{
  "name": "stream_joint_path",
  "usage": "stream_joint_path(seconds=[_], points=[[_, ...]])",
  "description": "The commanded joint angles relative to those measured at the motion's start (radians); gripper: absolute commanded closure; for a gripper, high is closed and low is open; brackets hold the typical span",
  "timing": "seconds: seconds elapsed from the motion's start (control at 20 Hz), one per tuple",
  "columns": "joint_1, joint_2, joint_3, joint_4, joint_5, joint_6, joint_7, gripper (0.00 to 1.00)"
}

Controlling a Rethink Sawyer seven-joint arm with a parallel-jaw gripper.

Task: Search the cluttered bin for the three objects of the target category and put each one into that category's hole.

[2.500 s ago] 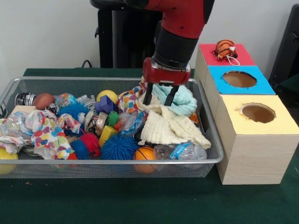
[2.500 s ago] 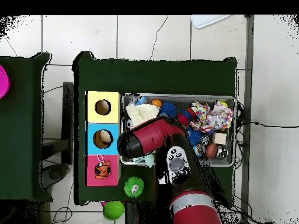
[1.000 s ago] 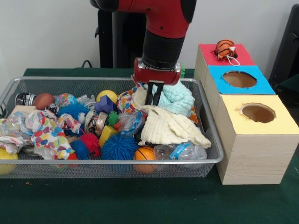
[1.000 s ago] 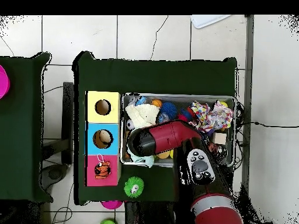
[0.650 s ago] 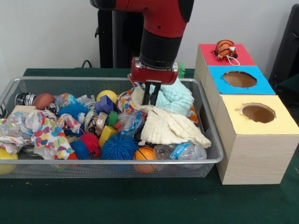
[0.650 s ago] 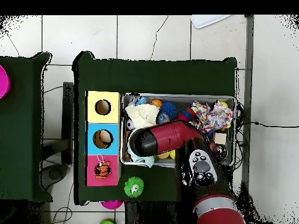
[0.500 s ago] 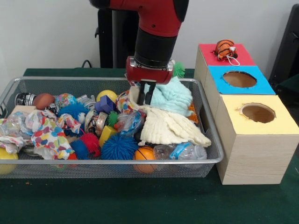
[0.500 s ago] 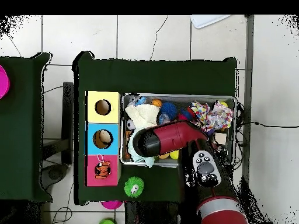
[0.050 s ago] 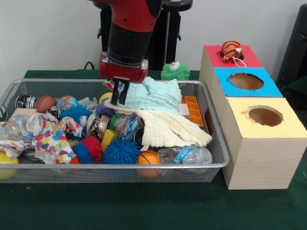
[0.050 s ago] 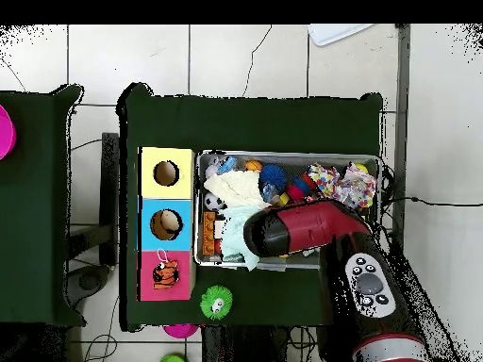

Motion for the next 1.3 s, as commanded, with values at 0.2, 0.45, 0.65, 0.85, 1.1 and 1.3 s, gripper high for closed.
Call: stream_joint_path(seconds=[0.2,0.45,0.65,0.85,1.1,1.3], points=[[-0.078,-0.013,0.079,0.021,-0.129,0.026,-0.274,1.00],[-0.104,-0.025,0.109,0.011,-0.132,0.059,-0.305,1.00],[-0.126,-0.036,0.124,0.016,-0.141,0.067,-0.327,1.00],[-0.147,-0.042,0.131,0.022,-0.163,0.067,-0.352,1.00],[-0.179,-0.041,0.152,0.010,-0.195,0.082,-0.393,1.00],[-0.218,-0.047,0.176,0.011,-0.214,0.095,-0.435,1.00]])
